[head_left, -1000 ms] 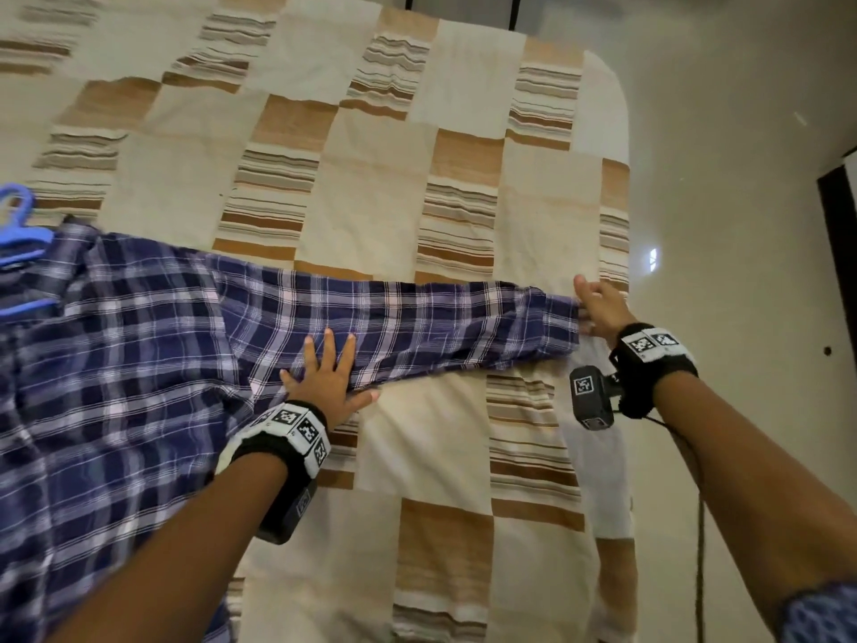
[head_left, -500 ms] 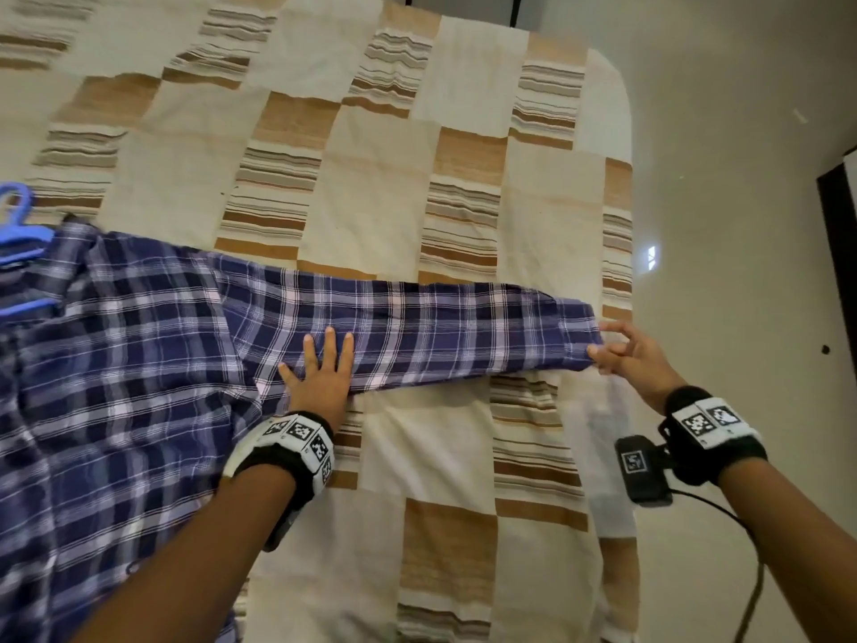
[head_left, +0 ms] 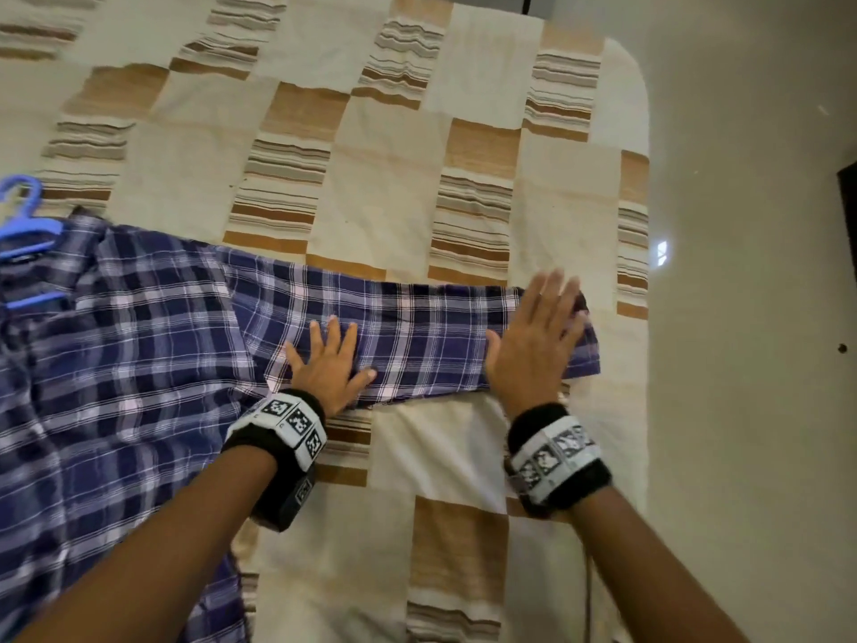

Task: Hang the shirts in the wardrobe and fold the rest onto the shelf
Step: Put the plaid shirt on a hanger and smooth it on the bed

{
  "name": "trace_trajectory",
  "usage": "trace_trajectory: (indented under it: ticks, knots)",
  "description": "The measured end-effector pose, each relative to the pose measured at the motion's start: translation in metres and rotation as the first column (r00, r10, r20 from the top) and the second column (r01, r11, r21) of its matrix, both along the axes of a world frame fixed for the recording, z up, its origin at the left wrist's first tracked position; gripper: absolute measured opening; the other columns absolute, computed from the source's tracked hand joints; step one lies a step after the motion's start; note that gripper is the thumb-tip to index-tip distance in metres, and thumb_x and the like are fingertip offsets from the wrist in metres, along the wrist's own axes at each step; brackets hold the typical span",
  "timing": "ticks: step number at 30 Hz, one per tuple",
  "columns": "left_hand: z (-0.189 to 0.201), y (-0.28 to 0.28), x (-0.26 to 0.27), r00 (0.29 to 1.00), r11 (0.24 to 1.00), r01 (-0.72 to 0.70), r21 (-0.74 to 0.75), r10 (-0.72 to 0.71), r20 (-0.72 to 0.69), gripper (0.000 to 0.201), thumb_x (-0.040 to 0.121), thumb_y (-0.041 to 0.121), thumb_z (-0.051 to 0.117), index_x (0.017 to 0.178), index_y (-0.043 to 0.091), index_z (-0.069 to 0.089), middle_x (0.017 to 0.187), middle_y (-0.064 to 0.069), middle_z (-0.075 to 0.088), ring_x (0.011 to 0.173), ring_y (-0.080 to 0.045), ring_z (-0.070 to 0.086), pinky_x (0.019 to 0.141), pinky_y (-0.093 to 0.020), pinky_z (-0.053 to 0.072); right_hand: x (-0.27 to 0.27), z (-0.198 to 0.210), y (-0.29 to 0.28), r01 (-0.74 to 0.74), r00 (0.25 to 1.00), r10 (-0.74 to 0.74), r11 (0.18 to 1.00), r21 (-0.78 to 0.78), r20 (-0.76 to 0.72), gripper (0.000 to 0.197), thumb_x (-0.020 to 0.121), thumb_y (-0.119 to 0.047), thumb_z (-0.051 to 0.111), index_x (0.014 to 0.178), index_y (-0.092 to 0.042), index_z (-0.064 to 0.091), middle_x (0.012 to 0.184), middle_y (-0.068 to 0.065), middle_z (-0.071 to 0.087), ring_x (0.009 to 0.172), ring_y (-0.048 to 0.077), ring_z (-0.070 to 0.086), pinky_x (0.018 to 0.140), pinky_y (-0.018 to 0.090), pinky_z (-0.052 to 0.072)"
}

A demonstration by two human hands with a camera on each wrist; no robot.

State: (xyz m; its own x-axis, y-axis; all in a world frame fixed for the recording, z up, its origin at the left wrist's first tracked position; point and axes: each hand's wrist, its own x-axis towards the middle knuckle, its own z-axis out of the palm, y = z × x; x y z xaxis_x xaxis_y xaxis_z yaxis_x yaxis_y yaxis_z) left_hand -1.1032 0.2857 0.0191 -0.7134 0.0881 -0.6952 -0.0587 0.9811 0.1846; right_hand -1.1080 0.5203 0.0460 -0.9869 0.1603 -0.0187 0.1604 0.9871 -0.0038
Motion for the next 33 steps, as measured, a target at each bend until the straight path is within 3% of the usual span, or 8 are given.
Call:
trace_trajectory:
  ticks: [4, 7, 11, 19, 24, 26, 30, 33]
  knots:
    - [-0.012, 0.005, -0.017, 0.992, 0.994, 0.097, -0.060, -0.091, 0.089, 0.107, 0.083, 0.051, 0.061, 0.147, 0.023, -0.020, 0.152, -0.009, -0.029, 0.140, -0.036, -0.022, 0.106, -0.068, 0.003, 0.001, -0.024, -0.056, -0.378, 0.924, 0.381, 0.921, -0.092, 0.020, 0.078, 0.084, -0.024, 0.060, 0.146, -0.001, 0.017, 0.152, 0.026, 0.020, 0.141, 0.041, 0.017, 0.114, 0.055, 0.010]
    - [-0.021, 0.009, -0.015, 0.992, 0.990, 0.099, -0.099, -0.091, 0.082, 0.116, 0.078, 0.051, 0.066, 0.145, 0.023, -0.024, 0.151, -0.010, -0.032, 0.139, -0.038, -0.023, 0.106, -0.070, 0.005, -0.002, -0.057, -0.065, -0.547, 0.779, 0.574, 0.819, -0.174, 0.254, 0.070, 0.094, -0.047, 0.020, 0.150, -0.007, 0.008, 0.157, 0.018, 0.004, 0.145, 0.034, 0.003, 0.117, 0.053, 0.002]
    - [-0.025, 0.008, -0.016, 0.994, 0.992, 0.092, -0.090, -0.085, 0.075, 0.118, 0.077, 0.051, 0.067, 0.145, 0.023, -0.025, 0.150, -0.010, -0.033, 0.139, -0.039, -0.024, 0.106, -0.070, 0.006, -0.015, -0.086, -0.013, -0.488, 0.791, 0.512, 0.858, -0.158, 0.335, 0.081, 0.082, -0.073, -0.009, 0.148, -0.027, -0.005, 0.156, 0.005, -0.014, 0.145, 0.028, -0.007, 0.115, 0.054, -0.007]
    - [-0.032, 0.008, -0.013, 0.996, 0.995, 0.080, -0.060, -0.078, 0.039, 0.118, 0.076, 0.050, 0.068, 0.145, 0.022, -0.024, 0.150, -0.012, -0.032, 0.138, -0.040, -0.025, 0.103, -0.072, 0.004, -0.022, -0.078, 0.131, -0.108, 0.905, 0.125, 0.992, -0.064, 0.407, 0.099, 0.069, -0.085, -0.011, 0.150, -0.031, 0.000, 0.159, 0.003, -0.009, 0.145, 0.028, -0.009, 0.114, 0.059, -0.002]
    - [-0.031, 0.008, -0.012, 0.997, 0.998, 0.060, -0.019, -0.059, 0.058, 0.118, 0.077, 0.045, 0.070, 0.145, 0.025, -0.024, 0.150, -0.010, -0.034, 0.137, -0.037, -0.028, 0.103, -0.071, -0.001, -0.025, -0.057, 0.052, 0.009, 0.959, -0.037, 0.995, 0.099, 0.283, 0.075, 0.086, -0.039, 0.033, 0.151, -0.010, 0.010, 0.157, 0.019, -0.004, 0.143, 0.039, -0.008, 0.107, 0.069, -0.005]
    - [-0.025, 0.002, -0.014, 0.999, 0.998, 0.031, 0.047, -0.033, 0.044, 0.107, 0.081, 0.040, 0.068, 0.147, 0.029, -0.016, 0.153, -0.006, -0.029, 0.140, -0.033, -0.024, 0.105, -0.068, -0.002, -0.028, -0.051, -0.011, -0.105, 0.972, 0.103, 0.994, -0.001, 0.211, 0.071, 0.090, -0.028, 0.036, 0.150, -0.009, 0.004, 0.156, 0.021, -0.006, 0.144, 0.038, -0.008, 0.108, 0.066, -0.006]
    - [-0.011, -0.026, -0.025, 0.987, 1.000, 0.010, 0.028, -0.005, -0.164, 0.072, 0.094, 0.019, 0.053, 0.150, 0.027, 0.008, 0.159, -0.003, 0.000, 0.146, -0.024, -0.001, 0.115, -0.058, 0.004, -0.031, -0.072, -0.100, -0.413, 0.829, 0.463, 0.885, -0.214, 0.314, 0.074, 0.093, -0.062, 0.017, 0.150, -0.023, -0.009, 0.157, 0.012, -0.015, 0.145, 0.028, -0.014, 0.109, 0.058, -0.016]
    - [-0.010, -0.049, -0.041, 0.993, 0.993, 0.058, -0.106, -0.069, -0.094, 0.096, 0.086, 0.030, 0.064, 0.149, 0.031, -0.008, 0.157, -0.003, -0.016, 0.144, -0.034, -0.011, 0.111, -0.063, 0.003, -0.037, -0.084, -0.091, -0.415, 0.805, 0.470, 0.882, -0.223, 0.361, 0.095, 0.070, -0.083, -0.014, 0.149, -0.031, -0.009, 0.157, 0.004, -0.016, 0.145, 0.024, -0.015, 0.110, 0.057, -0.017]
